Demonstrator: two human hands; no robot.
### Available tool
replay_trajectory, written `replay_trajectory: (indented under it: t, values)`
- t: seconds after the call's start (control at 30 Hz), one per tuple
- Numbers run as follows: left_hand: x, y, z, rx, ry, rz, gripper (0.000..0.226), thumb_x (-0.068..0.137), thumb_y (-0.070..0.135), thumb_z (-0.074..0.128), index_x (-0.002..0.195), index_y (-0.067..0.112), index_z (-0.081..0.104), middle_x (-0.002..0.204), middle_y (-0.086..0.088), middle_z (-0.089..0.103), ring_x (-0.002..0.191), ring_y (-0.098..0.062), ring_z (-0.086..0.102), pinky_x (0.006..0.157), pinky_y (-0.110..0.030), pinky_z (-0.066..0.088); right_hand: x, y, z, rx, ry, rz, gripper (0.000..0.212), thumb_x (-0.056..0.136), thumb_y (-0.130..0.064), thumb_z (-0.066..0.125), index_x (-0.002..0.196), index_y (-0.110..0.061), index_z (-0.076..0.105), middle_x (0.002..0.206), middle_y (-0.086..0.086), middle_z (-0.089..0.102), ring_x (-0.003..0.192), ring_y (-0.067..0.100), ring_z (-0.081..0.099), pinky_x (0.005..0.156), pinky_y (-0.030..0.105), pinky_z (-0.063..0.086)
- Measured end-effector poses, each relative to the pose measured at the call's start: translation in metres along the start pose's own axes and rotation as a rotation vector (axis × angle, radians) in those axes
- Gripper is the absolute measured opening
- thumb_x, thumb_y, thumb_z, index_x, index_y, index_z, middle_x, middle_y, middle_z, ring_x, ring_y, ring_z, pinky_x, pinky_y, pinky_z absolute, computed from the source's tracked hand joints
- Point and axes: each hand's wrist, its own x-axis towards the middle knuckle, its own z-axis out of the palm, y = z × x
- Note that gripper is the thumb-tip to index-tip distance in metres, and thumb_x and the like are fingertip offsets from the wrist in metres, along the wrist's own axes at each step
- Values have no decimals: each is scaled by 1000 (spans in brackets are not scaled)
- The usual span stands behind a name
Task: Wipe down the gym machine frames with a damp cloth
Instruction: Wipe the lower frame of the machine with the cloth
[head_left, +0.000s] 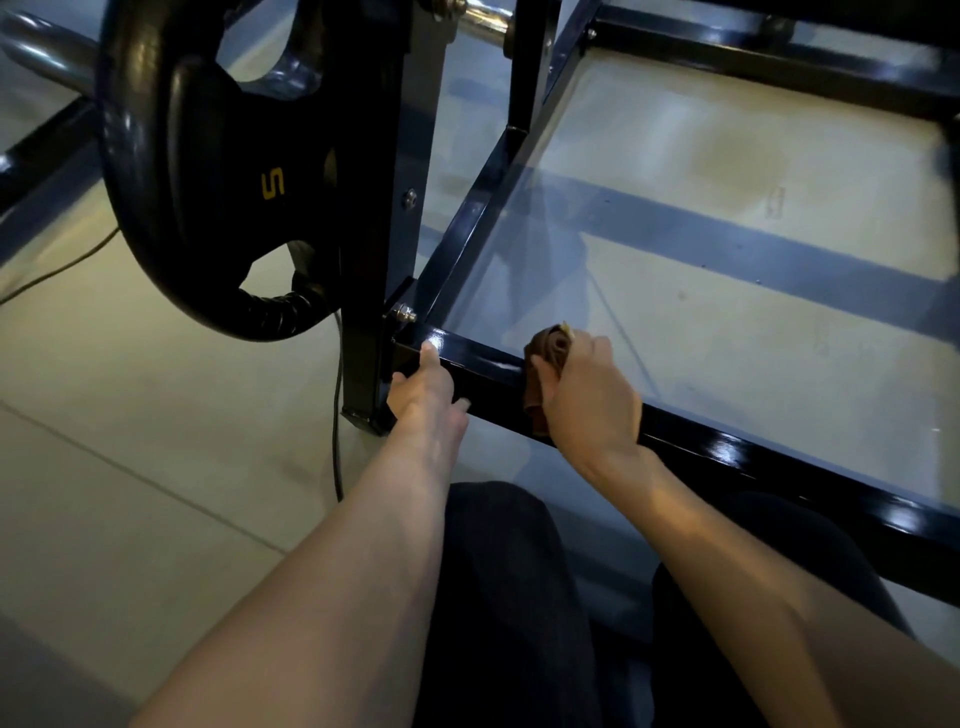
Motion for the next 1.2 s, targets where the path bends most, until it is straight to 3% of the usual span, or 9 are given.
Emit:
replay_trajectory:
  t: [0.23, 0.33, 0.43, 0.63, 0.8, 0.87, 1.0, 1.07, 1.2]
  values:
    - [3, -4, 4, 23, 59, 46, 72, 97, 52, 63, 158, 30, 33, 151, -10, 52, 132, -39, 57, 112, -48, 46, 11, 25, -3, 38, 37, 187, 42, 106, -45, 51, 124, -7, 52, 121, 18, 54, 101, 44, 62, 71, 41, 34]
    - [1, -5, 3, 41, 66, 63, 70, 98, 50, 63, 158, 28, 34, 150, -11, 53, 129, -39, 59, 110, -47, 48, 5, -11, 6, 55, 11, 75, 40, 107, -44, 50, 129, -11, 51, 121, 10, 52, 99, 36, 63, 68, 37, 34]
    - [2, -3, 3, 28, 43, 72, 69, 99, 48, 62, 159, 27, 33, 151, -12, 51, 128, -39, 60, 109, -48, 50, -5, 0, 0, -19, -28, -1, 41, 106, -49, 49, 133, -19, 51, 119, 6, 51, 93, 32, 65, 67, 39, 45]
    - [4, -4, 2, 81, -2, 114, 63, 104, 44, 57, 156, 17, 36, 148, -15, 53, 129, -35, 59, 101, -47, 55, 21, 18, 0, 73, 7, 214, 41, 106, -44, 51, 122, -6, 52, 122, 20, 53, 104, 46, 61, 72, 46, 37]
    - [-6, 1, 0, 11, 25, 46, 71, 102, 42, 62, 161, 25, 28, 153, -19, 46, 129, -42, 56, 105, -48, 53, -1, -28, 5, 47, -123, -24, 38, 107, -47, 49, 133, -19, 50, 123, 6, 49, 97, 33, 64, 68, 40, 44]
    - [-2, 4, -3, -42, 18, 14, 75, 100, 49, 62, 161, 23, 27, 159, -18, 38, 132, -45, 52, 102, -51, 54, -7, -6, -3, 2, -81, -10, 37, 105, -48, 50, 133, -23, 52, 121, 5, 51, 95, 32, 66, 70, 39, 47]
    - [8, 8, -7, -81, -6, -12, 76, 99, 54, 59, 160, 20, 30, 160, -15, 35, 141, -47, 41, 98, -57, 55, 2, 19, -7, 6, 25, 142, 42, 106, -45, 51, 125, -7, 53, 120, 16, 55, 98, 45, 64, 68, 41, 37]
    - [10, 7, -8, -69, 3, -21, 76, 98, 54, 60, 160, 19, 31, 159, -17, 35, 141, -48, 41, 97, -58, 55, 10, -2, 1, 66, -12, 158, 41, 106, -43, 52, 124, -7, 53, 121, 17, 54, 103, 44, 62, 71, 43, 37]
    - [14, 9, -9, -84, -18, 2, 78, 97, 51, 63, 159, 18, 30, 159, -20, 33, 142, -49, 38, 95, -62, 55, -2, -30, 0, 70, -165, -18, 40, 106, -47, 49, 137, -21, 49, 125, 5, 51, 105, 33, 63, 74, 41, 44]
